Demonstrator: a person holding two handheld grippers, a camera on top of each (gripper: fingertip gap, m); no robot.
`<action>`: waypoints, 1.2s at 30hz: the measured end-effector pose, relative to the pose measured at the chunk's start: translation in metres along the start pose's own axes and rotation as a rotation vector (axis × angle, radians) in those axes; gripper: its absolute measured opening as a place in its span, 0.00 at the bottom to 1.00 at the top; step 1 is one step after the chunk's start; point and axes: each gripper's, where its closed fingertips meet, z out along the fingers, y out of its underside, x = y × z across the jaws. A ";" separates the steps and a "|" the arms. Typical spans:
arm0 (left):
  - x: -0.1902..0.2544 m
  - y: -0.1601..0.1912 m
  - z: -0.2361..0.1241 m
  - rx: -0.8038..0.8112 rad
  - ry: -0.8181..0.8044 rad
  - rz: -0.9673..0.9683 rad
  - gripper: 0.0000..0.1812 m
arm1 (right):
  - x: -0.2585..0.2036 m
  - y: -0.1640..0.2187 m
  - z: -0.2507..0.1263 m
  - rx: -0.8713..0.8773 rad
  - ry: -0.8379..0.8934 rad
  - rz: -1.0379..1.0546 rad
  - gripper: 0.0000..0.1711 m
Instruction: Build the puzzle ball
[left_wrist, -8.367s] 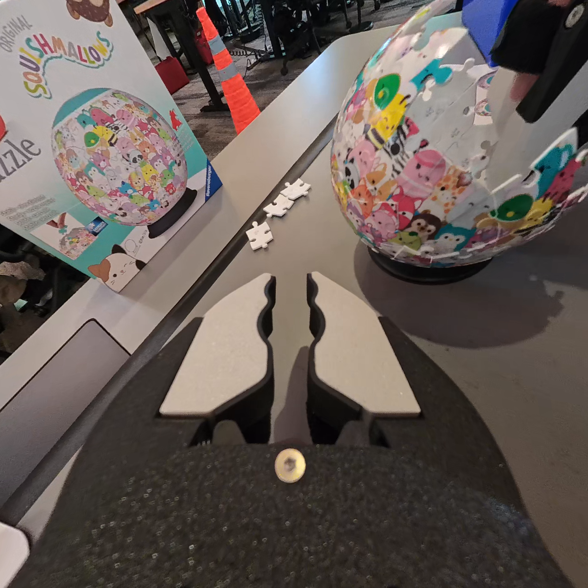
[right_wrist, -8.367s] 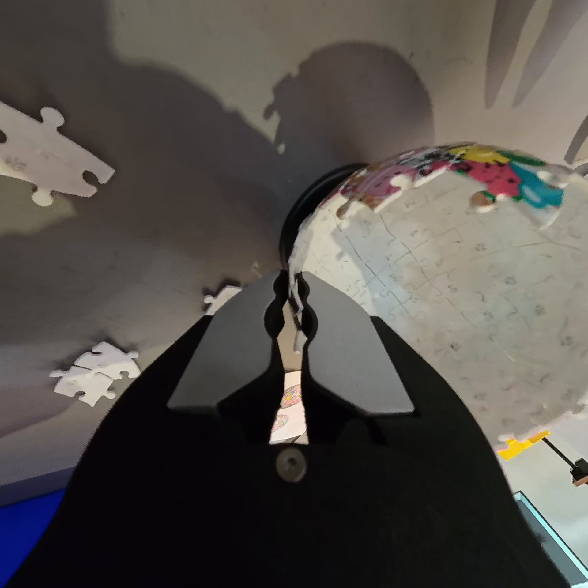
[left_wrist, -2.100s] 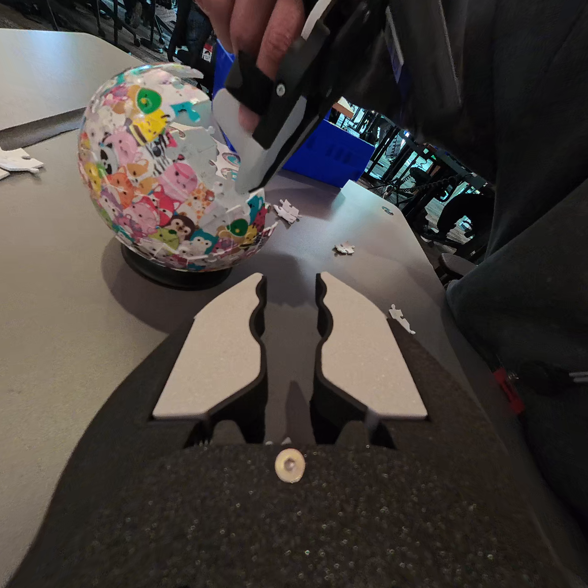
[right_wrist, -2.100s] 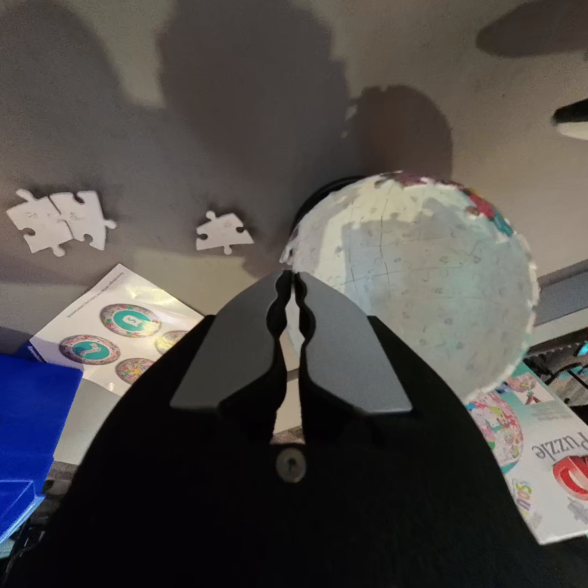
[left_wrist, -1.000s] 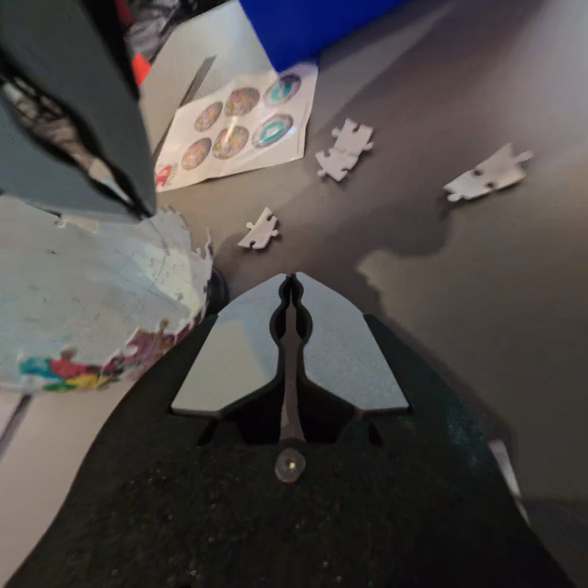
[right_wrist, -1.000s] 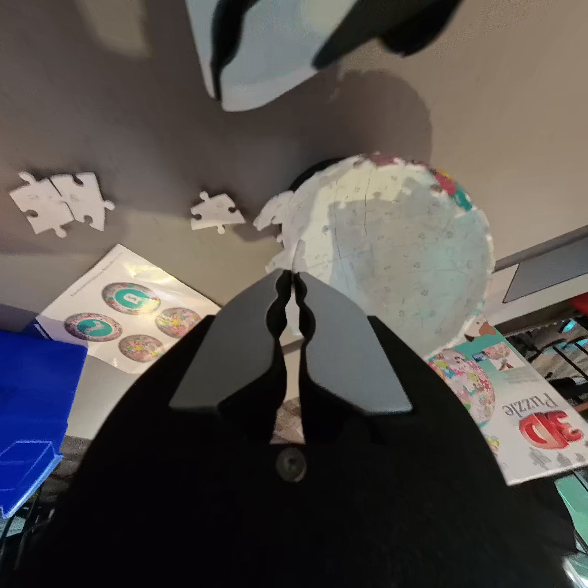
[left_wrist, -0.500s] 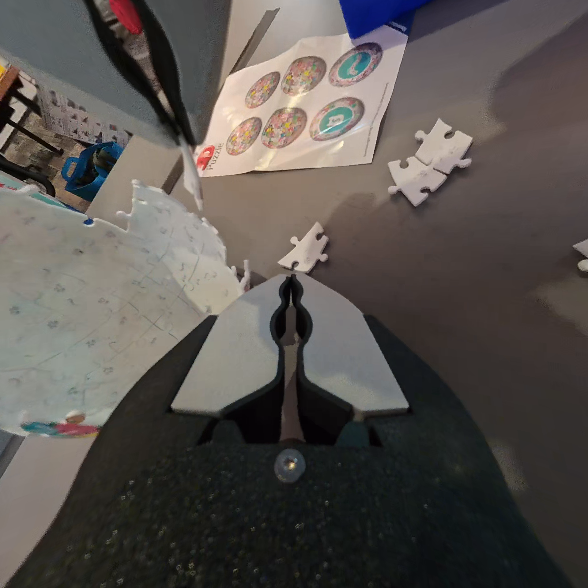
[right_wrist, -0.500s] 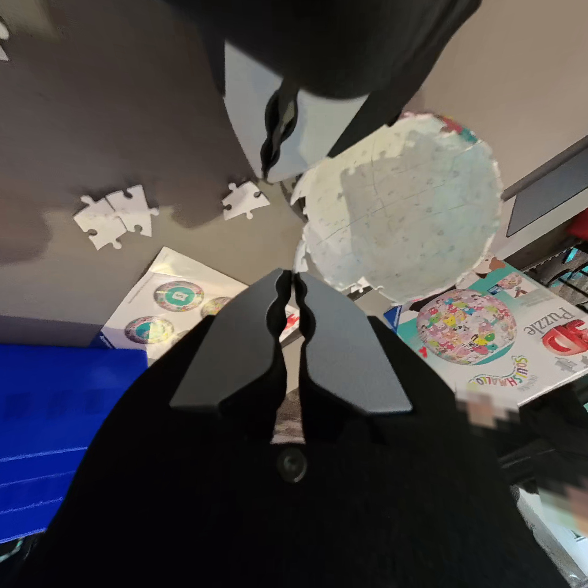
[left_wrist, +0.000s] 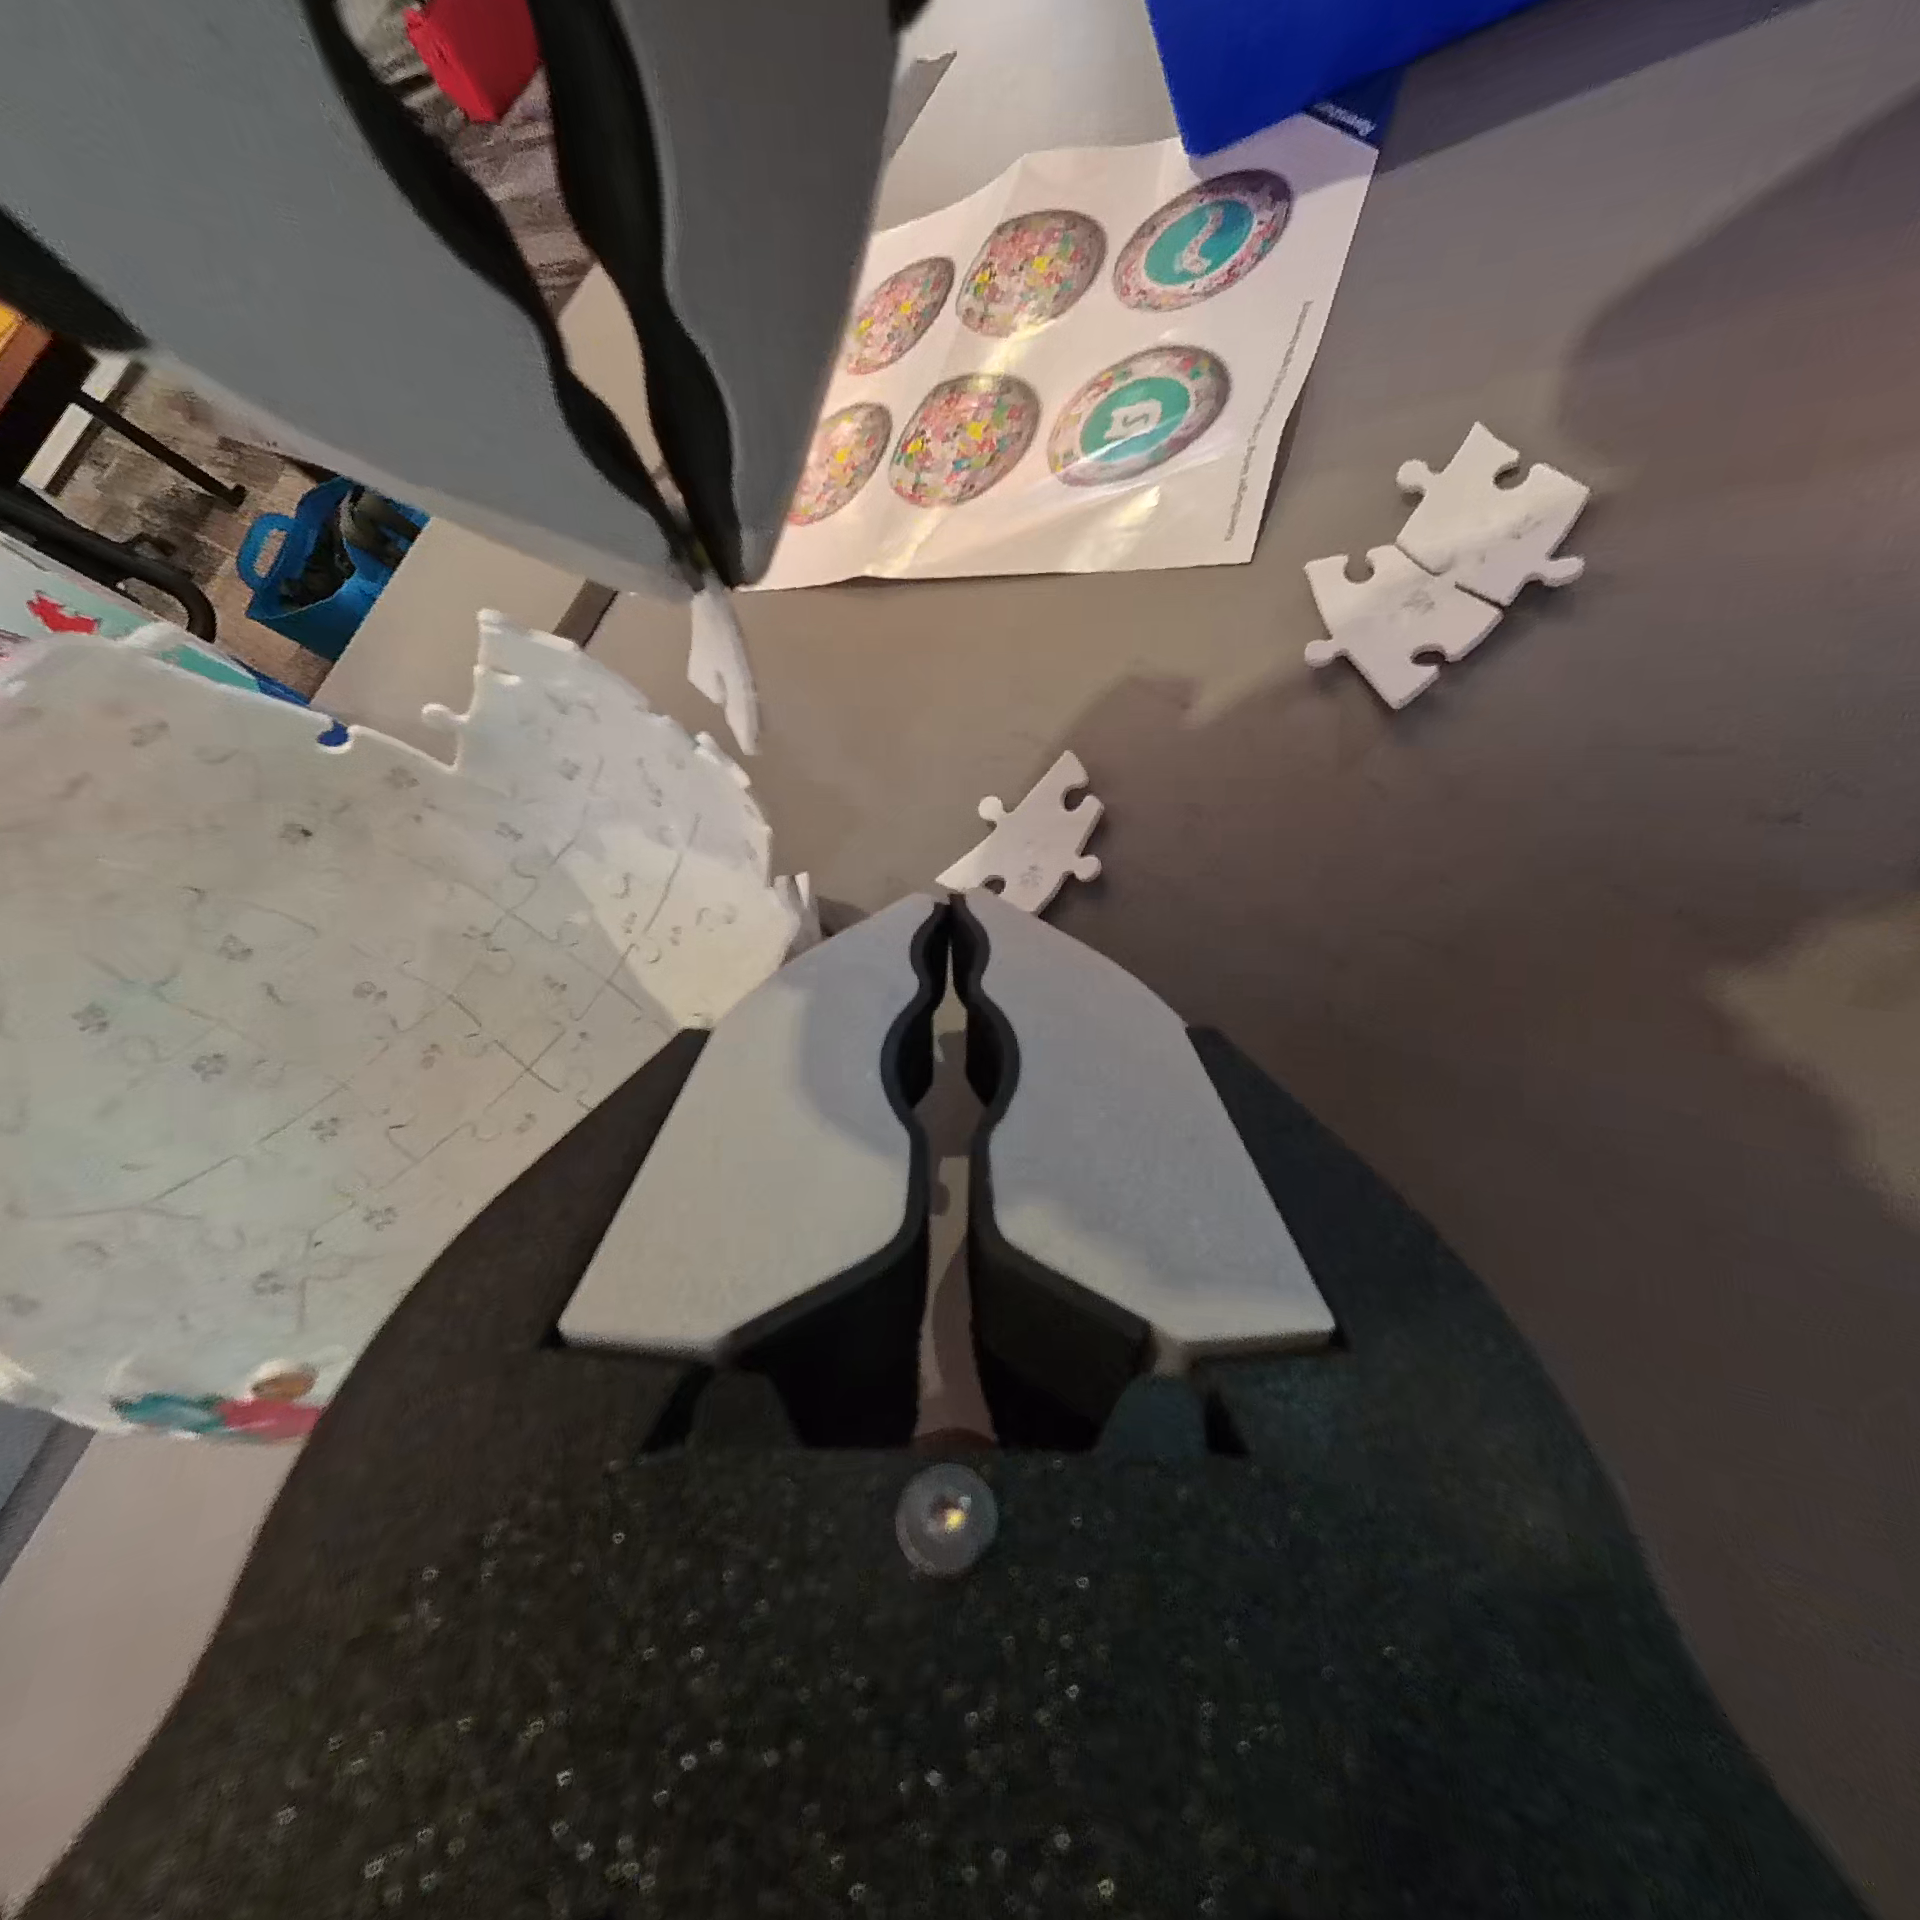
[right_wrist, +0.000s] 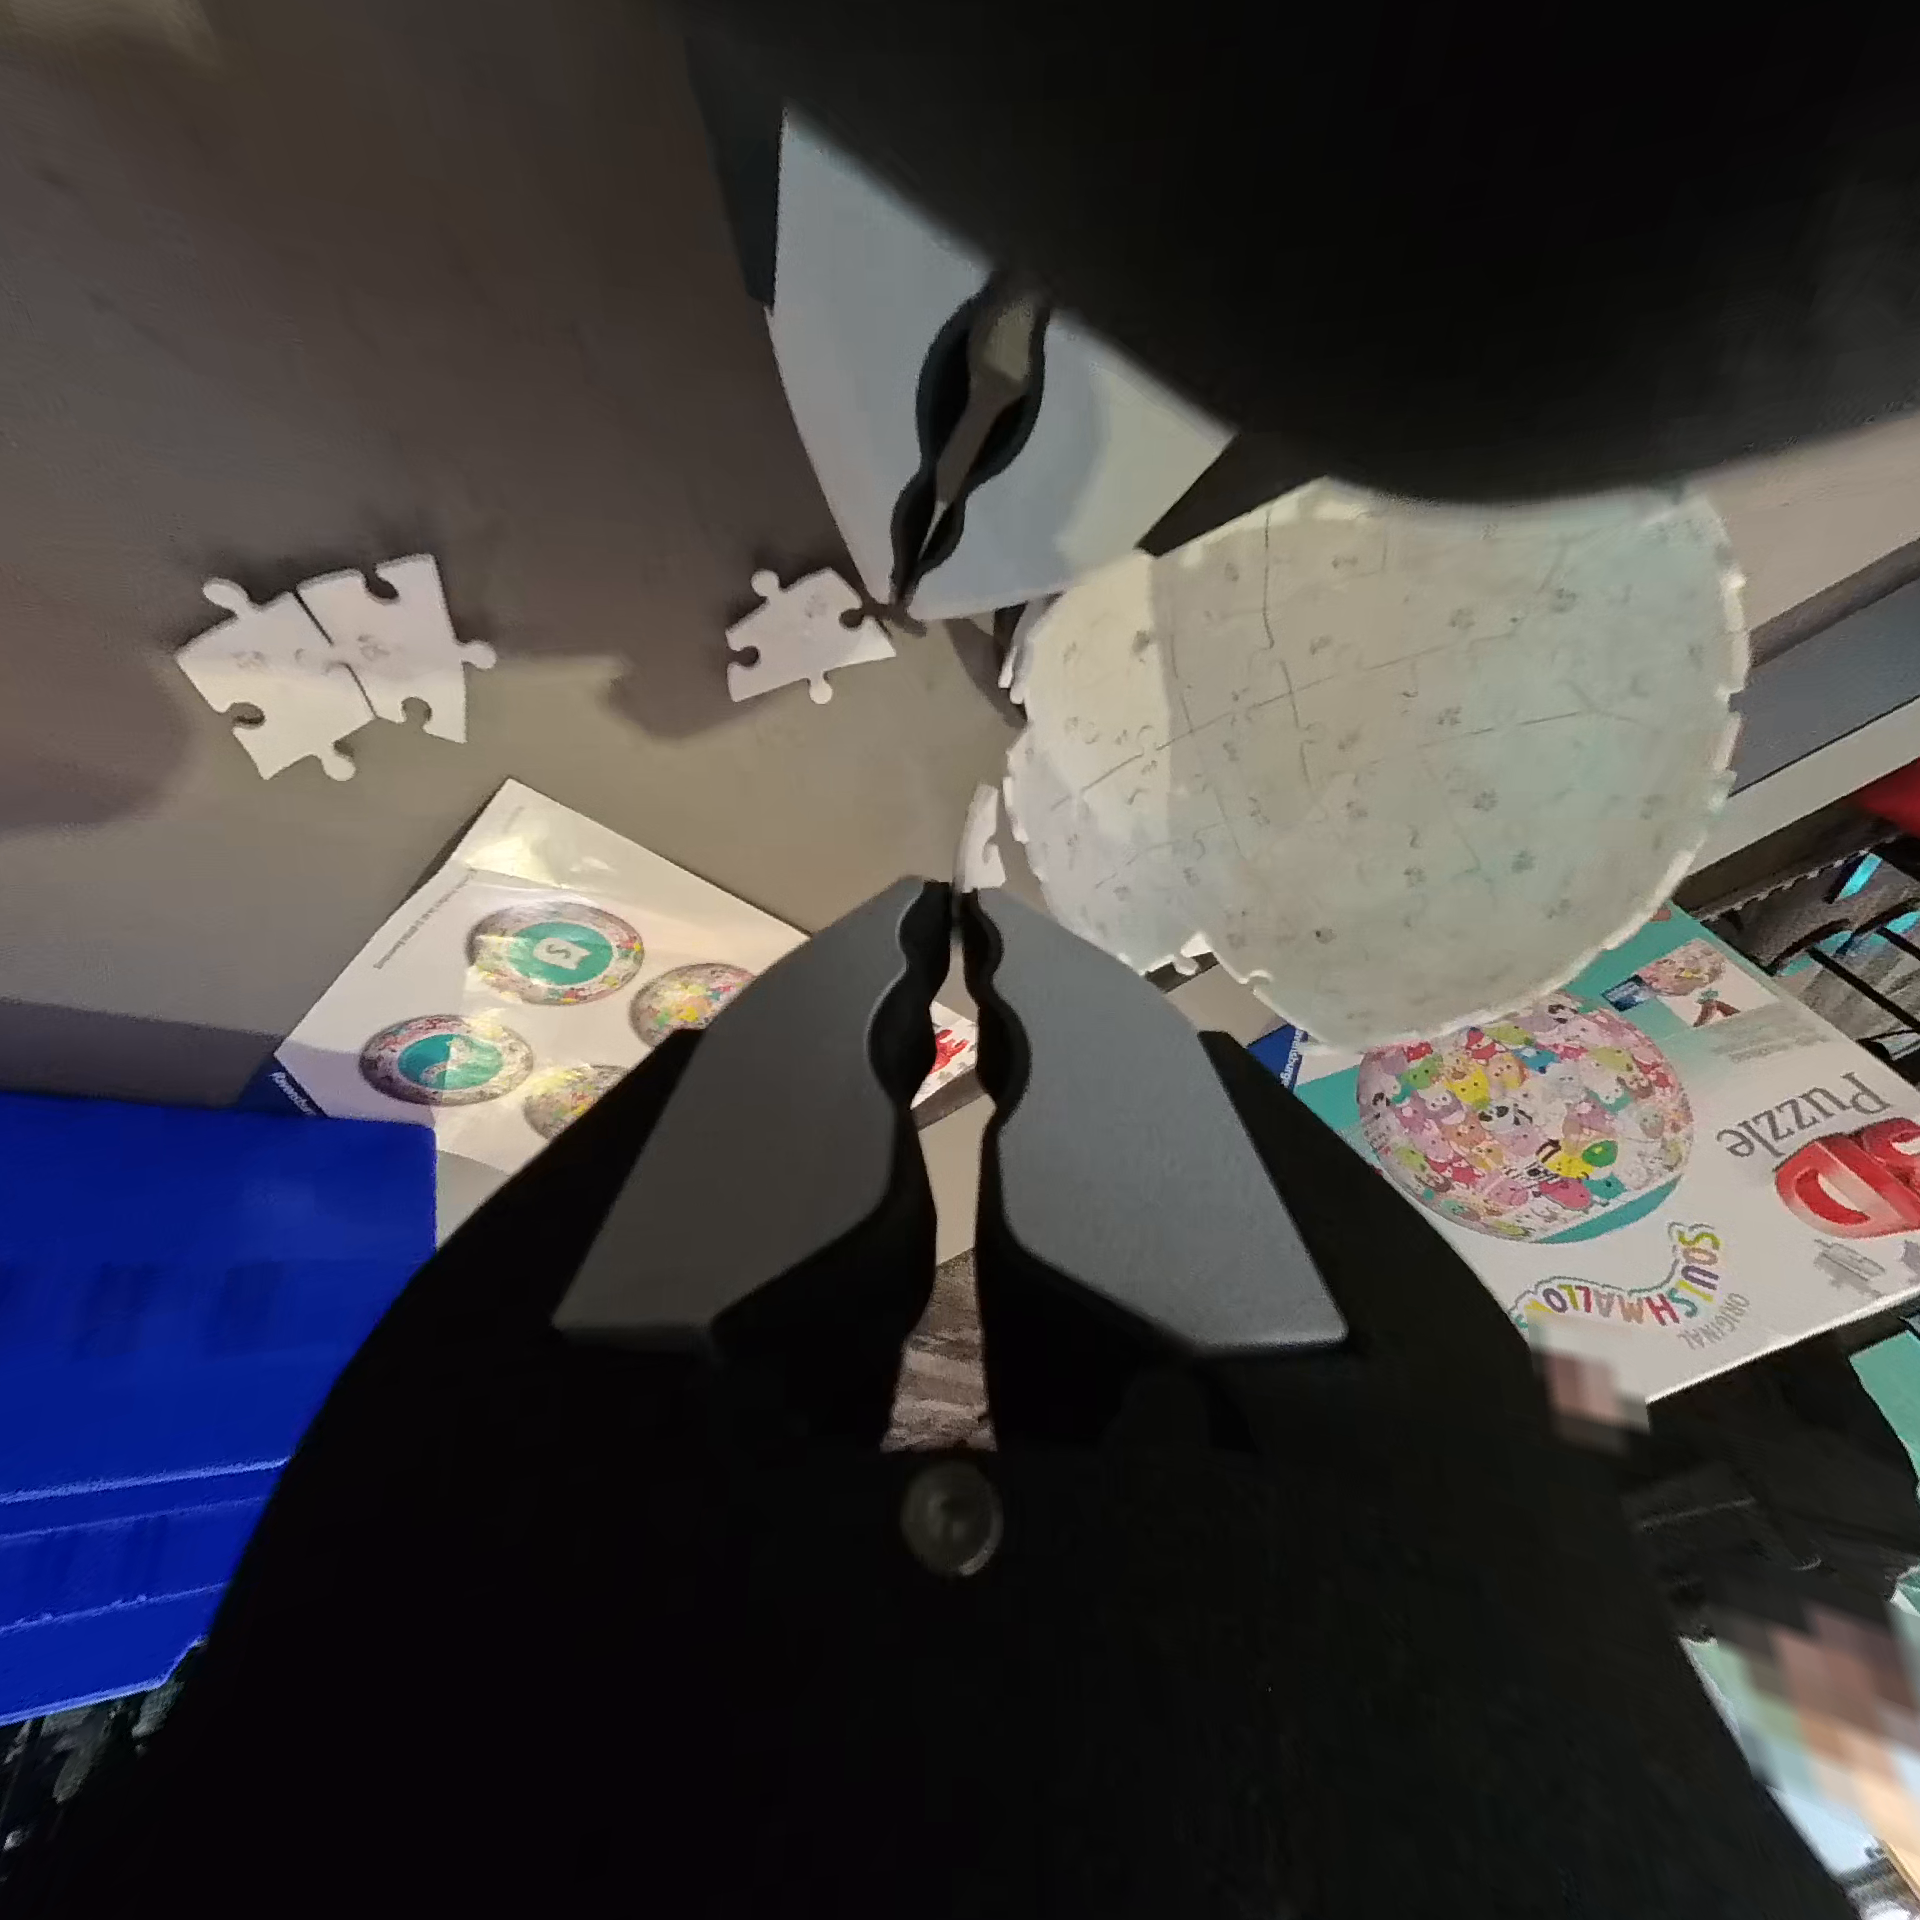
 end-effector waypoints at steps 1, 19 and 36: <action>0.000 0.001 0.000 -0.003 -0.001 0.000 0.00 | 0.001 -0.001 -0.001 0.005 0.002 0.004 0.01; 0.000 0.006 0.002 -0.024 0.010 -0.012 0.00 | 0.028 -0.014 0.009 0.044 -0.107 0.012 0.01; 0.002 0.011 0.008 -0.062 0.023 -0.017 0.00 | 0.019 -0.020 0.036 0.034 -0.326 -0.040 0.01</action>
